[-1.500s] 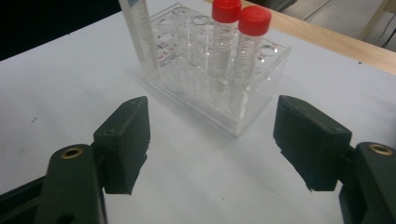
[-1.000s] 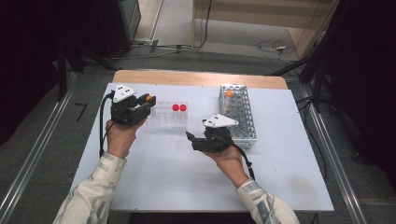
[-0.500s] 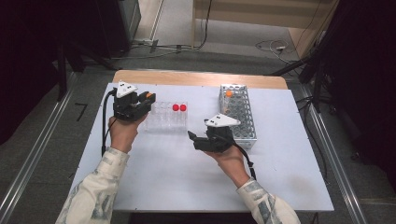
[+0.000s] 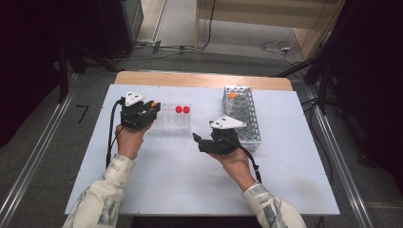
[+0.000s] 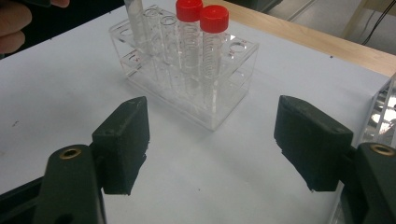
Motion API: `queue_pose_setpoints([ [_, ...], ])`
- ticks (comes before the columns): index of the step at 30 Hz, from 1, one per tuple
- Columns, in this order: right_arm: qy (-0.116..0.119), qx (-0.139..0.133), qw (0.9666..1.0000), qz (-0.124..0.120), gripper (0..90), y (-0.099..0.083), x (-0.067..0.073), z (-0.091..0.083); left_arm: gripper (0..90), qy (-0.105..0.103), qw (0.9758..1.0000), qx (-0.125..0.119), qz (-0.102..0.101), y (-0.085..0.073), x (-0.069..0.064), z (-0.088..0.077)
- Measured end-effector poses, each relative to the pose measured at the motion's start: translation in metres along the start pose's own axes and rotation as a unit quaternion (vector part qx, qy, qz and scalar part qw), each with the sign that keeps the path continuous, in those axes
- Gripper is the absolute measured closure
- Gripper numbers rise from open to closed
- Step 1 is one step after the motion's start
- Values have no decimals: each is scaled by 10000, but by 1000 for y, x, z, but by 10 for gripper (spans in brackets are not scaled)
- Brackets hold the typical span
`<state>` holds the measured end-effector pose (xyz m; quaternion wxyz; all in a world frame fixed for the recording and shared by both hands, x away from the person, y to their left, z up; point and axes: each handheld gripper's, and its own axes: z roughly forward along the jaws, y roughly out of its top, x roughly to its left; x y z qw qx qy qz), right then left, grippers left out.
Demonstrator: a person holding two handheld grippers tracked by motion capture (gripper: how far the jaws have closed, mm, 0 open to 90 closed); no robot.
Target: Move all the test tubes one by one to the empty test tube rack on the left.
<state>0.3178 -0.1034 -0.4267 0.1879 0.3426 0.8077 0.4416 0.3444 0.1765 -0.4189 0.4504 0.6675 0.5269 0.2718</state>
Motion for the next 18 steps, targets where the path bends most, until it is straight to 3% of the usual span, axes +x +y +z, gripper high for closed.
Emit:
queue_pose_setpoints([
  [7, -61, -23, 10000, 50, 252, 0, -3, 0, 577, -97, 9999, -36, -57, 0, 1, -2],
  [11, -152, -109, 9997, 123, 252, 2, -11, -4, 457, -99, 9997, -119, -189, -1, 0, -6],
  [15, -306, -247, 9989, 242, 231, 6, -25, -11, 350, -112, 9995, -116, -263, -1, -1, -8],
  [18, -480, -320, 9978, 324, 248, 9, -40, -16, 342, -135, 9995, -158, -257, 0, -2, -11],
])
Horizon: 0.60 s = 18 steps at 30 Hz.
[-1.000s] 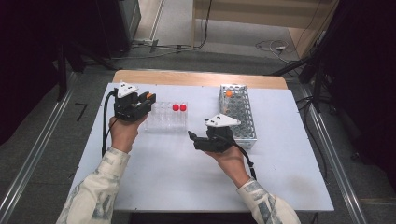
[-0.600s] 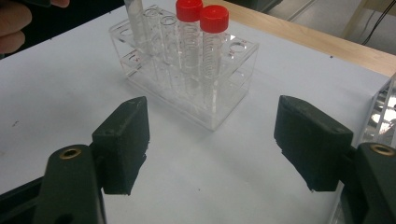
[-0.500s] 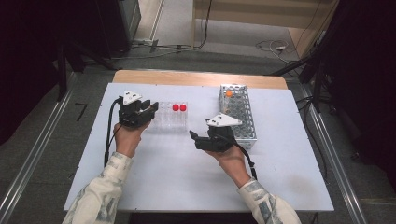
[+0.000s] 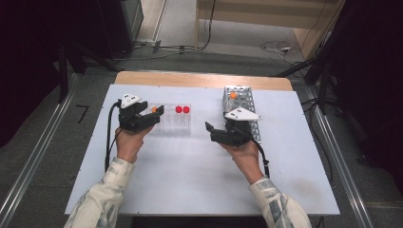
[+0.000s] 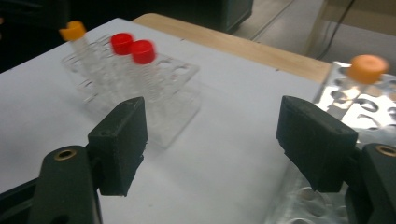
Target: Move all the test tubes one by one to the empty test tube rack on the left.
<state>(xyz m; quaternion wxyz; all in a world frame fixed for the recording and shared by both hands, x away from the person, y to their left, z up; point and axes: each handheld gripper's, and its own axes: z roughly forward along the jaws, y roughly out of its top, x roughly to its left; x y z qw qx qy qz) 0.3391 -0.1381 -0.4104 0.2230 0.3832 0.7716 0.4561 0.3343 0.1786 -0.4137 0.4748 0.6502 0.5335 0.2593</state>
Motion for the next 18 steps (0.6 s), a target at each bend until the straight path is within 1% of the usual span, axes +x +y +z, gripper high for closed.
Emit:
queue_pose_setpoints([
  [2, -141, -32, 9999, -19, 278, 3, -12, -1, 342, -6, 10000, -22, 6, 0, -1, -1],
  [3, -248, -40, 9997, -28, 286, 4, -18, -1, 342, -16, 10000, -27, 12, 1, -1, -2],
  [4, -327, -49, 9995, -8, 304, 5, -24, -1, 342, -20, 10000, -45, 3, 1, -1, -3],
  [6, -456, -42, 9989, 28, 312, 6, -35, 0, 342, -32, 10000, -47, 10, 1, -2, -3],
  [9, -570, -27, 9984, 31, 326, 8, -50, 4, 342, -50, 10000, -48, 8, 1, -3, -2],
  [13, -659, -54, 9977, 169, 326, 9, -64, 12, 343, -87, 10000, -25, 34, 0, -6, -1],
  [14, -691, -56, 9975, 167, 332, 9, -66, 15, 344, -96, 9999, -30, 28, 0, -6, -1],
  [16, -781, -94, 9967, 201, 363, 9, -71, 21, 345, -119, 9999, -24, 59, 0, -7, -2],
  [18, -833, -47, 9963, 213, 385, 9, -74, 26, 345, -134, 9999, -32, 55, 0, -8, -2],
])
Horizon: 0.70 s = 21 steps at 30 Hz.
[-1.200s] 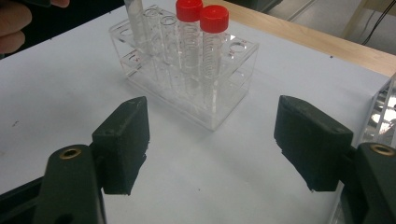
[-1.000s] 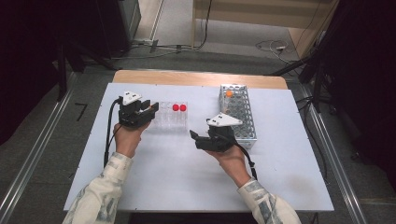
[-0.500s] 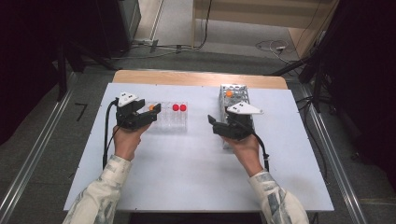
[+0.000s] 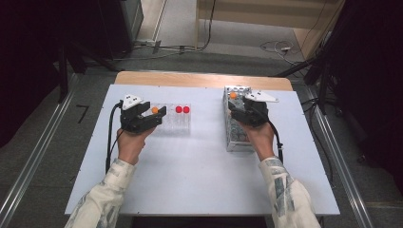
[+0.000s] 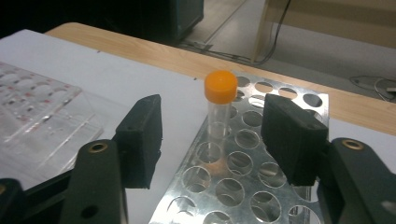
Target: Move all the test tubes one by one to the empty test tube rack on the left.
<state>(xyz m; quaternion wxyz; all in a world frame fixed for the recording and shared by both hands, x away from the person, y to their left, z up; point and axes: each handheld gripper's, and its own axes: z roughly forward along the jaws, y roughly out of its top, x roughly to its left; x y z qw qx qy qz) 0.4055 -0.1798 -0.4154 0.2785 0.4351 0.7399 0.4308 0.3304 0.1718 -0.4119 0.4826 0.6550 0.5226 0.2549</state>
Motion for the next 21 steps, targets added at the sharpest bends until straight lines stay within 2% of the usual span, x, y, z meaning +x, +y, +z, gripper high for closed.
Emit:
queue_pose_setpoints([
  [2, -52, 36, 10000, -48, 392, 0, -1, 5, 348, -17, 10000, -5, 7, 0, -1, 0],
  [5, -106, 5, 9996, -258, 438, 0, -1, 11, 351, -20, 10000, 10, 23, 0, -1, 0],
  [7, -94, 26, 9996, -255, 465, 1, -1, 16, 353, -35, 10000, 0, 5, 0, 0, -1],
  [9, -60, 208, 9995, -228, 490, 2, -2, 20, 355, -35, 10000, -6, 1, 0, 0, -1],
  [13, -39, 398, 9990, -180, 510, 6, -3, 28, 347, -12, 10000, -59, -9, 1, 1, -2],
  [18, -30, 687, 9974, -215, 552, 6, -1, 38, 246, 58, 9999, -36, -102, 1, 2, -2],
  [21, -71, 686, 9974, -209, 582, 8, -1, 40, 205, 65, 9999, 1, -83, 1, 1, -3],
])
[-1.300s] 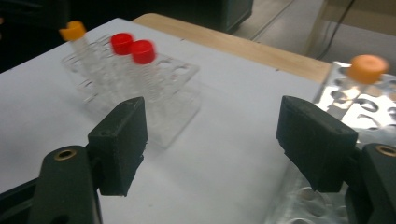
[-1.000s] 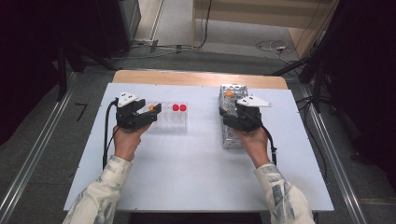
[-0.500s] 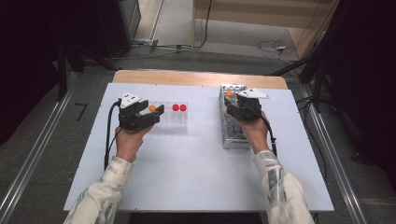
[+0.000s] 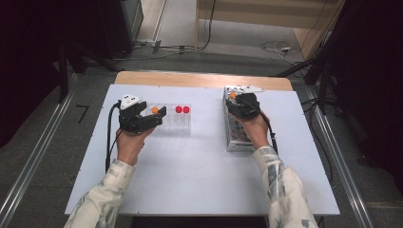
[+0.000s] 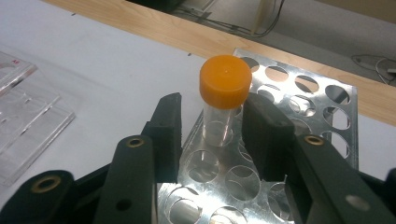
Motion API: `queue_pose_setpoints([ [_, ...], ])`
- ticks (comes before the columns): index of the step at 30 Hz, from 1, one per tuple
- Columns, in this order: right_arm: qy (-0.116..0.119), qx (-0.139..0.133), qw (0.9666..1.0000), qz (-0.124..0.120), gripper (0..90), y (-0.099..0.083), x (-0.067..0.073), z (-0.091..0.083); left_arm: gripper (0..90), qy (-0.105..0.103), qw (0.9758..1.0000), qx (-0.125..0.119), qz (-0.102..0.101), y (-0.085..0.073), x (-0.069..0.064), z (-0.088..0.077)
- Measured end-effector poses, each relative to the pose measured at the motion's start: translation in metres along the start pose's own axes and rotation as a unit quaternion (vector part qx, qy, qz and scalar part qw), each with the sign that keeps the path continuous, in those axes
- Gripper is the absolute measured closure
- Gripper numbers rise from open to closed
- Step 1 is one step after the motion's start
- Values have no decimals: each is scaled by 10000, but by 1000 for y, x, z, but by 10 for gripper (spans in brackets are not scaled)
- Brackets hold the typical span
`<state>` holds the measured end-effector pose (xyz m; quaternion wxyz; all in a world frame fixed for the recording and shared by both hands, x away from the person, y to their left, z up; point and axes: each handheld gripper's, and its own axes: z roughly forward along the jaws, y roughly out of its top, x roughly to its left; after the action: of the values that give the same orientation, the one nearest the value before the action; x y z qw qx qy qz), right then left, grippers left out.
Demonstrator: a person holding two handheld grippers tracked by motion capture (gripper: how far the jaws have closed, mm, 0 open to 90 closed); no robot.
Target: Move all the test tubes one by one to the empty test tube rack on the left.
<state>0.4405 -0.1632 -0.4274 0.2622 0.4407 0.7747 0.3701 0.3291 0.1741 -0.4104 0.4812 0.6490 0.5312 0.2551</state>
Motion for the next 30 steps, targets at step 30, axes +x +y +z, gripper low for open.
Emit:
queue_pose_setpoints([
  [30, -93, -130, 9999, -7, 717, 14, -2, -13, 156, -60, 10000, -11, -71, 2, -2, -4],
])
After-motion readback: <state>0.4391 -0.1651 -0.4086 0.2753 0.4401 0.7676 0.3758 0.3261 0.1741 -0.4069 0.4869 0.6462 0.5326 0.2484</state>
